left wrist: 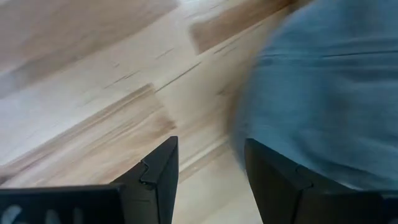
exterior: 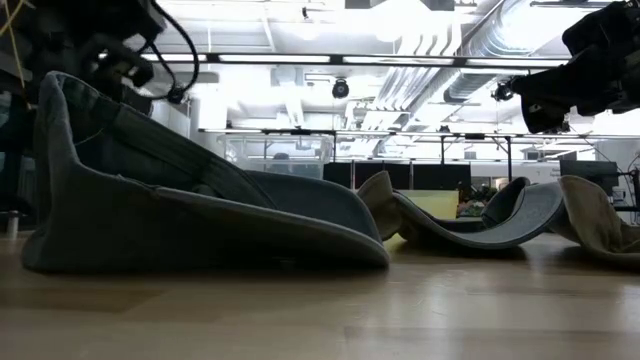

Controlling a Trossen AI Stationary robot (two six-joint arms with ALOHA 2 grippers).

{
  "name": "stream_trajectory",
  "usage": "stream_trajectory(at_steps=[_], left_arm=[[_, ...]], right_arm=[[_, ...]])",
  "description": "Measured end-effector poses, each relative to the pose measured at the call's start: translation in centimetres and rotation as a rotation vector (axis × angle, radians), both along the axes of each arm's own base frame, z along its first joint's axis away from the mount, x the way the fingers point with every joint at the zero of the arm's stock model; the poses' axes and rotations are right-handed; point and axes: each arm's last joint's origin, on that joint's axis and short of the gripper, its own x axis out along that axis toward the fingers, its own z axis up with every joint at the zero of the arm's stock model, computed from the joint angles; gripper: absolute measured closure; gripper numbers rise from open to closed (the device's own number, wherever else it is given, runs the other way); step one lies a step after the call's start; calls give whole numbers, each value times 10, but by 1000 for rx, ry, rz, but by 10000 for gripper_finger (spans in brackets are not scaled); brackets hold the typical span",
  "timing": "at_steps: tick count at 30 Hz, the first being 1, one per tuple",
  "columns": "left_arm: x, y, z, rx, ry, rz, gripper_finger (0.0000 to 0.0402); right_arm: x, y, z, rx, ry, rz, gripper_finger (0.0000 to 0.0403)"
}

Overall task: Pick & Place hat
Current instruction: Put the bottom black cap into the transparent bin

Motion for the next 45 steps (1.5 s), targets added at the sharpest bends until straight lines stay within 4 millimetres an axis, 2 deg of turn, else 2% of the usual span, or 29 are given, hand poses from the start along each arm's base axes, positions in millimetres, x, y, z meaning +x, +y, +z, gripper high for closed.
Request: stream_trajectory(at_steps=[4, 6, 15, 18, 27, 35, 39, 45], left_arm=[[12, -4, -12, -66, 49, -21, 241], [20, -6, -11, -89, 43, -34, 241], [67, -13, 26, -60, -64, -37, 241], [79, -14, 31, -18, -55, -27, 241], [123, -19, -2, -1, 28, -30, 241], [162, -23, -11, 42, 15, -46, 241], [169, -24, 2, 52, -4, -52, 241], [169, -23, 24, 120, 78, -77, 241]], right_arm=[[0, 0, 0, 0, 0, 0, 398], [0, 0, 0, 0, 0, 0, 398], [0, 0, 0, 0, 0, 0, 398], [0, 0, 0, 0, 0, 0, 398], [0, 0, 0, 0, 0, 0, 398], [0, 0, 0, 0, 1, 0, 398], [0, 0, 0, 0, 0, 0, 398], [0, 0, 0, 0, 0, 0, 398]])
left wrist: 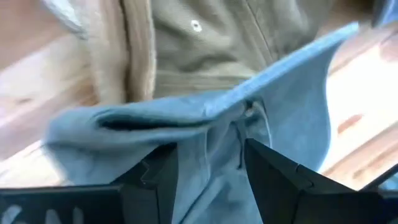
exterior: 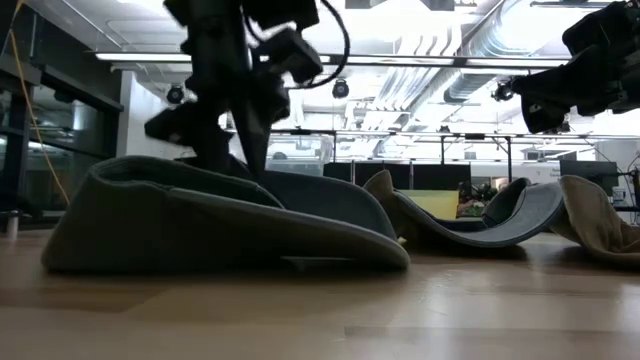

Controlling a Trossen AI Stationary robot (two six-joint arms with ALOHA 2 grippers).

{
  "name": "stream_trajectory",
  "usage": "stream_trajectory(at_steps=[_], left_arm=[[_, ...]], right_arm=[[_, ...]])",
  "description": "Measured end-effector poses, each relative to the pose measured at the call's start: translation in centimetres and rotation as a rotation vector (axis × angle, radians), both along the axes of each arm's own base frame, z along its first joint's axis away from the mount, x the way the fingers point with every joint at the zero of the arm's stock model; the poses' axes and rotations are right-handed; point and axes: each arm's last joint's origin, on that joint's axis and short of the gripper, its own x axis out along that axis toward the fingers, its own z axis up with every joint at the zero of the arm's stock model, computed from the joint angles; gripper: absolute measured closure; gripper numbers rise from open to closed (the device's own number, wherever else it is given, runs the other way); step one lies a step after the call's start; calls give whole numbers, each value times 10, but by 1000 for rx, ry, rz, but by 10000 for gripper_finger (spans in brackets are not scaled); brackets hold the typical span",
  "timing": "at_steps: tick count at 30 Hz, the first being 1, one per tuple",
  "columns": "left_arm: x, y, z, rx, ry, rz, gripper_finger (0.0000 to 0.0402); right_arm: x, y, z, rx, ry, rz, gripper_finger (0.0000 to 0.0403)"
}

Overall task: Pick & Place hat
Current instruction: Put the bottom black cap into the transparent bin

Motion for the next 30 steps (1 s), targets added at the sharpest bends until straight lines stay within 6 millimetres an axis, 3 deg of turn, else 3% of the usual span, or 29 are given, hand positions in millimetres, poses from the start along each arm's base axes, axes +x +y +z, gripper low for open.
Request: stream_trajectory(at_steps=[4, 11, 20, 26, 30], left_arm=[[2, 0, 25, 53, 9, -134, 241], [12, 1, 54, 281, -155, -556, 241], [3, 2, 54, 453, -186, -1215, 241], [2, 1, 54, 482, -234, -1437, 239], [2, 1, 54, 493, -245, -1481, 211]], right_arm=[[0, 0, 0, 0, 1, 0, 398], [0, 0, 0, 0, 1, 0, 398], [0, 0, 0, 0, 1, 0, 398], [0, 0, 0, 0, 1, 0, 398], [0, 0, 0, 0, 1, 0, 398]])
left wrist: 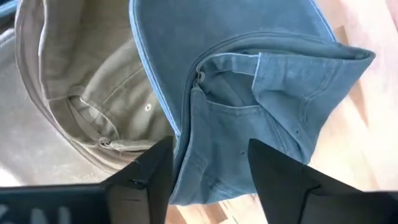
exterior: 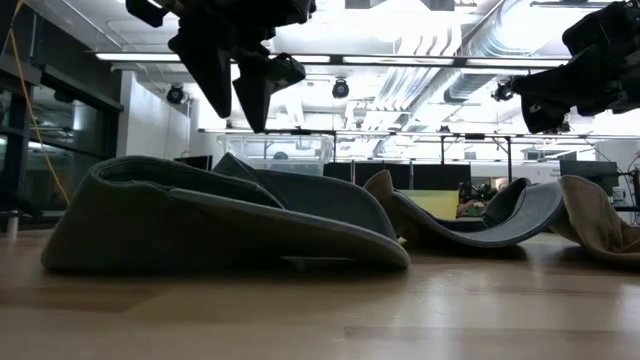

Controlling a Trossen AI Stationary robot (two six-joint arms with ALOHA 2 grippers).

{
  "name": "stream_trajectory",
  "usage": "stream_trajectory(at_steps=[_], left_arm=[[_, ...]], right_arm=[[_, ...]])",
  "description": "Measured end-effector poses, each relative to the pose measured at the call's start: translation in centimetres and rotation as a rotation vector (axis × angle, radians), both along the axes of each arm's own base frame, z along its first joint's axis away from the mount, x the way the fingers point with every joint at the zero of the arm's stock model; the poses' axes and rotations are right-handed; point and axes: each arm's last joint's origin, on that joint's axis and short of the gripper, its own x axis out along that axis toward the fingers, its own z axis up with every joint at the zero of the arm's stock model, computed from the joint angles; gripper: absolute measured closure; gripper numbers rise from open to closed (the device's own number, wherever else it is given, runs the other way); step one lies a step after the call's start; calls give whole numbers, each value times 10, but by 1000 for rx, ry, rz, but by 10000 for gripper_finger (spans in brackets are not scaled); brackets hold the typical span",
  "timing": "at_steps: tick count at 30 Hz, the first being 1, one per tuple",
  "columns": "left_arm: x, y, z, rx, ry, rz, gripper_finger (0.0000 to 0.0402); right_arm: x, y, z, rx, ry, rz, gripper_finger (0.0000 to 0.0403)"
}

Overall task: Pick & Place hat
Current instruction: Put the bottom black cap into the transparent bin

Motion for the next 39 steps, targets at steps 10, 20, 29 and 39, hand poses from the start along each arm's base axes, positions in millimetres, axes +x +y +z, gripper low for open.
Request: stream_trajectory(at_steps=[10, 20, 29, 39], left_arm=[[6, 5, -13, 97, -83, -50, 137], [-1, 16, -36, 52, -28, -43, 135], [9, 16, -53, 28, -53, -67, 135], [19, 14, -80, 6, 17, -42, 135]], right_arm=[[0, 0, 0, 0, 0, 0, 398], [0, 0, 0, 0, 0, 0, 398], [0, 0, 0, 0, 0, 0, 398], [0, 0, 0, 0, 0, 0, 398]])
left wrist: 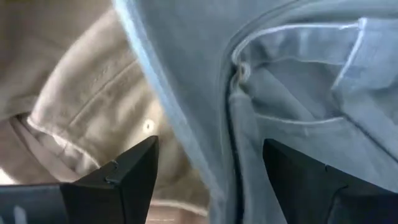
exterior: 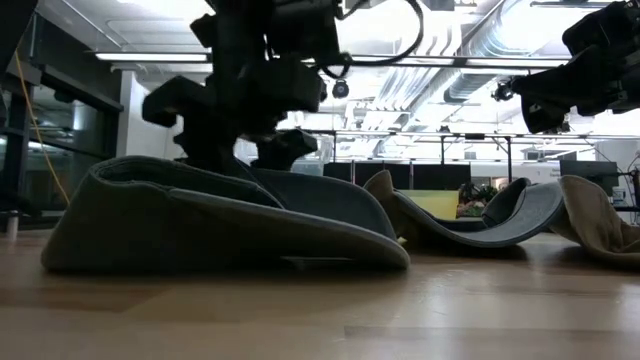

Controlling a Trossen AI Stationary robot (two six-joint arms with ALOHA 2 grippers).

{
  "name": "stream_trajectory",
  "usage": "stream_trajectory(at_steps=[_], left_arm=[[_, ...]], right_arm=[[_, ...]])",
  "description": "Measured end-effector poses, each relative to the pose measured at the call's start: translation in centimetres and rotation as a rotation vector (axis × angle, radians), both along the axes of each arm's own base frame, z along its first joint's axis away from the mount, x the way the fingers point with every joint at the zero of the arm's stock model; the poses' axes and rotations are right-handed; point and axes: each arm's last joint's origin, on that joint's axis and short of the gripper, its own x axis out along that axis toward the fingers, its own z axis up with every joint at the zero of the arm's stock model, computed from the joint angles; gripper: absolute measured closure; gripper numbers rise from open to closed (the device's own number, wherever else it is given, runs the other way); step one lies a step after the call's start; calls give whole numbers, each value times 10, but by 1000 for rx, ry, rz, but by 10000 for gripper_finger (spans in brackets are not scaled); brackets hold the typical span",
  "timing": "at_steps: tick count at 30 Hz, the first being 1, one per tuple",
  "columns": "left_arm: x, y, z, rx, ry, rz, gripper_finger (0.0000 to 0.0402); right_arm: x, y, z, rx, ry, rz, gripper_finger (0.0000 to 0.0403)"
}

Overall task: Pick & Place hat
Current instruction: Put the bottom black cap into the transparent bin

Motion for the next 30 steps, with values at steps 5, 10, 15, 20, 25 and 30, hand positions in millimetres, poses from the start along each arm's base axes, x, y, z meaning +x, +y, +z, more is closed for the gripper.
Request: stream_trajectory(at_steps=[5, 10, 15, 20, 25, 30], left_arm=[[3, -1, 6, -12, -19, -7, 147], [4, -1, 8, -26, -35, -16, 172], [4, -1, 8, -24, -36, -17, 191], [5, -1, 8, -18, -40, -15, 213], [8, -1, 9, -22, -70, -9, 245], [8, -1, 9, -23, -76, -8, 285]], right_arm=[[0, 0, 0, 0, -1, 0, 398], [0, 0, 0, 0, 0, 0, 398], [0, 0, 0, 0, 0, 0, 398], [0, 0, 0, 0, 0, 0, 398], [0, 0, 0, 0, -1, 0, 398], [0, 0, 0, 0, 0, 0, 398]])
